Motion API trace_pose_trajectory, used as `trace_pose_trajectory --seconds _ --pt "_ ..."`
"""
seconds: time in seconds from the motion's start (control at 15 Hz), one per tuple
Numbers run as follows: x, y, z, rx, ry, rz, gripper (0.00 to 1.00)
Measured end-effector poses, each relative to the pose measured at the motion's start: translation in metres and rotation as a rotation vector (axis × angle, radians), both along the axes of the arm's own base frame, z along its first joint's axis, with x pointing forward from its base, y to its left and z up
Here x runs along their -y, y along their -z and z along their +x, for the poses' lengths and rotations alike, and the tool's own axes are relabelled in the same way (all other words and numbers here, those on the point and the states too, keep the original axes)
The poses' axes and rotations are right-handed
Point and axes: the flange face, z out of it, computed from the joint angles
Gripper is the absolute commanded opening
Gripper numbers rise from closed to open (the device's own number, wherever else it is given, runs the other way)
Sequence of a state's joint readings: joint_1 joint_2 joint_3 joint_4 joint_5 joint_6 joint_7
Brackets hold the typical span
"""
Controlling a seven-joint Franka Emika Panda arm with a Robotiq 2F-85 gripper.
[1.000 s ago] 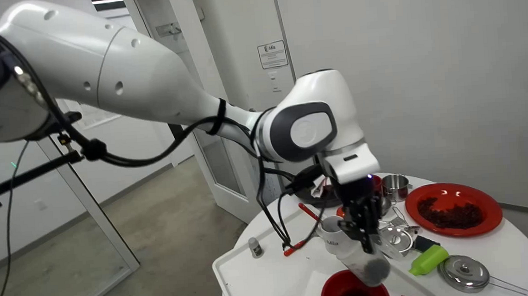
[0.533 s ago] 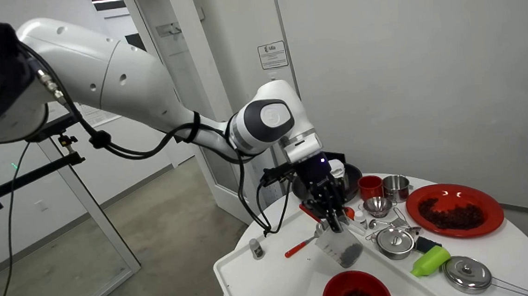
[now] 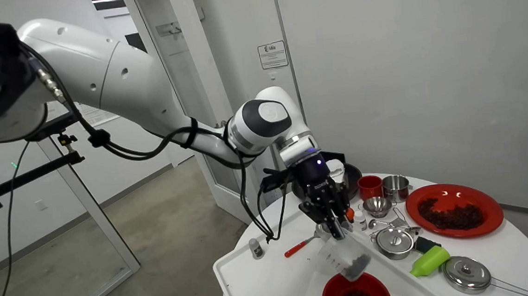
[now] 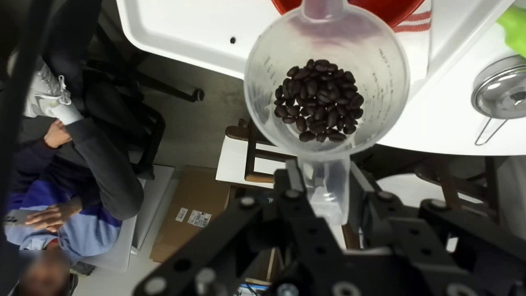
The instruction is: Pour the contents from the clear jar into the orange bowl
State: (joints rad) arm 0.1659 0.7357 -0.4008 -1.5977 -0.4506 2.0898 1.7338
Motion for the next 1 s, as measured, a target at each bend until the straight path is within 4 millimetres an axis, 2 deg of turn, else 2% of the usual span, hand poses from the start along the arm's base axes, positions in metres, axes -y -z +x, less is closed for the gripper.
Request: trace_pose_trajectory --seconds 0.53,1.0 --pt "0.0 0.008 -0.013 -0.042 0.093 -0.174 0.11" --pt "-0.016 0.025 -0.019 -0.078 0.128 -0.298 0.11"
